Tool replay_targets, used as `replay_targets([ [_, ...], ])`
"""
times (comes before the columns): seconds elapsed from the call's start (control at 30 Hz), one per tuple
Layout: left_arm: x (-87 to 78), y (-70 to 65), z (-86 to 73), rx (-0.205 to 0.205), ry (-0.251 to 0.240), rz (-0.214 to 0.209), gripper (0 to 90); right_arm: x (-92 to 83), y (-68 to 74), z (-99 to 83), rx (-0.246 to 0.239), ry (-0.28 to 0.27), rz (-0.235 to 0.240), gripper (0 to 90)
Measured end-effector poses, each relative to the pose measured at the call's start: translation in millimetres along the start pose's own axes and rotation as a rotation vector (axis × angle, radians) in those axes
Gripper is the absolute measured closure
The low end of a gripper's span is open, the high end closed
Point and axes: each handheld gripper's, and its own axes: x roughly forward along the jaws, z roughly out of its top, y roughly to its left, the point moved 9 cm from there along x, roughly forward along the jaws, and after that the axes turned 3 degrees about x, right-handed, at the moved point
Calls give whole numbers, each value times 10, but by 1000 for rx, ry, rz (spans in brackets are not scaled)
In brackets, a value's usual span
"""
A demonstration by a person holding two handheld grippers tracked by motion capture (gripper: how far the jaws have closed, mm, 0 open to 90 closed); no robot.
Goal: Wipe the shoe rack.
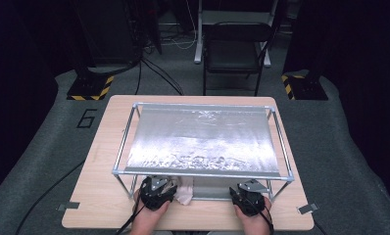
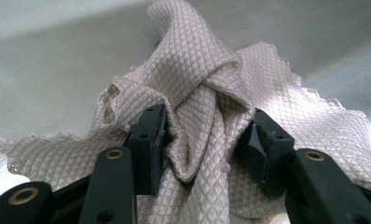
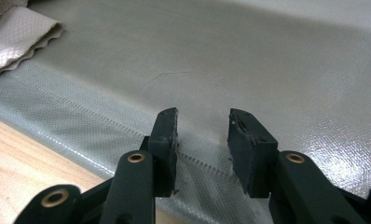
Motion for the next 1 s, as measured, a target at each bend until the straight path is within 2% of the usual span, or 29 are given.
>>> replay_targets([
  [0.03,0,0,0,0,0,0,523,0,0,0,0,0,0,629],
  [0.07,28,-55,24,-27,-17,-14,523,0,0,0,0,0,0,629],
  [0.1,29,-57,32,-13,-10,-3,523,0,1,0,0,0,0,630],
  [0.13,50,-105,55,-19,-23,-16,520,0,0,0,0,0,-1,630],
  [0.23,65,-146,68,-21,-24,-17,521,0,0,0,0,0,-1,630],
  [0.27,70,-185,71,3,-20,-34,549,0,0,0,0,0,-2,630],
  [0.3,70,-185,71,3,-20,-34,569,0,0,0,0,0,-2,630],
  [0.33,64,-204,68,24,-23,-27,590,0,-1,0,0,0,-1,630],
  [0.5,41,-187,40,16,-26,-14,665,0,-1,1,0,-1,-1,630],
  [0.53,19,-131,26,27,-34,0,679,0,0,0,0,0,-2,630],
  [0.6,4,-100,12,17,-38,14,688,0,-1,0,-1,-1,-3,630],
  [0.63,-34,-23,-23,28,-35,23,705,0,0,0,0,0,-2,630],
  [0.7,-54,14,-40,30,-32,24,715,0,-1,0,0,0,-1,630],
  [0.73,-71,59,-63,-29,-48,39,724,0,-1,0,-1,0,-3,630],
  [0.8,-94,102,-86,-25,-39,46,727,0,-1,0,-1,0,-3,630],
  [0.83,-105,125,-89,-58,-56,58,727,0,-1,0,-1,0,-3,630],
  [0.87,-141,197,-124,-69,-60,82,728,0,-1,0,0,0,-3,630],
  [0.9,-141,197,-124,-69,-60,82,728,0,-1,0,0,0,-3,630],
  [0.93,-198,278,-171,-35,-37,114,729,0,-1,0,-1,0,-3,630],
  [0.97,-198,278,-171,-35,-37,114,729,0,-1,0,-1,0,-3,630],
  [1.0,-227,325,-196,-45,-44,138,728,0,-1,0,0,0,-3,630],
])
